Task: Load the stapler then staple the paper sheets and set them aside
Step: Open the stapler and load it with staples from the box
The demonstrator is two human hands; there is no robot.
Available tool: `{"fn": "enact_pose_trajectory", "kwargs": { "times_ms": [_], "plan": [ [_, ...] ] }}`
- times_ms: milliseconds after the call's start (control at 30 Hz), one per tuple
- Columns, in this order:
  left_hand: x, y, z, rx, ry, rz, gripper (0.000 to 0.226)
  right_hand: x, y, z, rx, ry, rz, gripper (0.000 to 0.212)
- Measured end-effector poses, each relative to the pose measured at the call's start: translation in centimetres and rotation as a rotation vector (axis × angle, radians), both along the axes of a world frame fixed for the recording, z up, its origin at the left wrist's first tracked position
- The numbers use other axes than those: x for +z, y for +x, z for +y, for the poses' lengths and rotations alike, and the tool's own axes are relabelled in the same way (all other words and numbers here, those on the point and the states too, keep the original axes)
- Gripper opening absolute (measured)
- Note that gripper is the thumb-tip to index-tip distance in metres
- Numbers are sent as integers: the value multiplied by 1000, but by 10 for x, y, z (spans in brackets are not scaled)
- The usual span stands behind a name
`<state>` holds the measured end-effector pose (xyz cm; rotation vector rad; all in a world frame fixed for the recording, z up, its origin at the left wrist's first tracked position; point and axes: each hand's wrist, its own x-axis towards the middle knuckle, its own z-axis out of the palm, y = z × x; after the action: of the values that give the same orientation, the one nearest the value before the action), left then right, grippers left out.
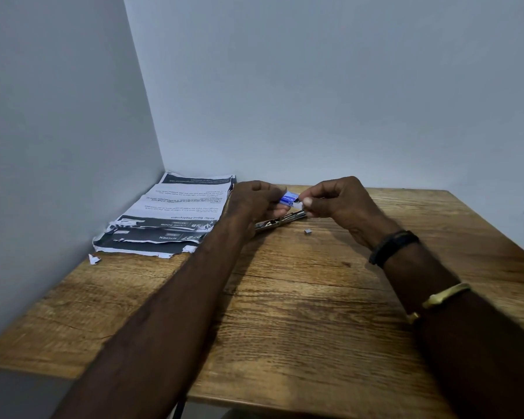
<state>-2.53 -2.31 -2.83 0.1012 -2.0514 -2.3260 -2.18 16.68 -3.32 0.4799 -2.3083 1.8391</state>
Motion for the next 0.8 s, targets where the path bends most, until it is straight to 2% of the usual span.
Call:
{"fn": "enact_pose_trajectory", "kwargs": {
  "times_ms": [200, 300, 533, 667, 800],
  "plan": [
    [2, 0, 7, -46, -15, -5, 4, 1, 1, -3, -45, 4, 41, 21],
    [3, -2, 8, -53, -65, 3, 14, 1, -1, -2, -66, 45, 60, 19],
    [-1, -3, 8, -42, -112, 32, 14, 3, -2, 2, 20, 137, 31, 24],
    [0, 1, 10, -72, -110, 25, 4, 6, -1, 7, -15, 154, 37, 25],
    [-2, 2, 8, 51, -210, 167, 10, 12, 2, 15, -97, 309, 26, 20]
  ]
}}
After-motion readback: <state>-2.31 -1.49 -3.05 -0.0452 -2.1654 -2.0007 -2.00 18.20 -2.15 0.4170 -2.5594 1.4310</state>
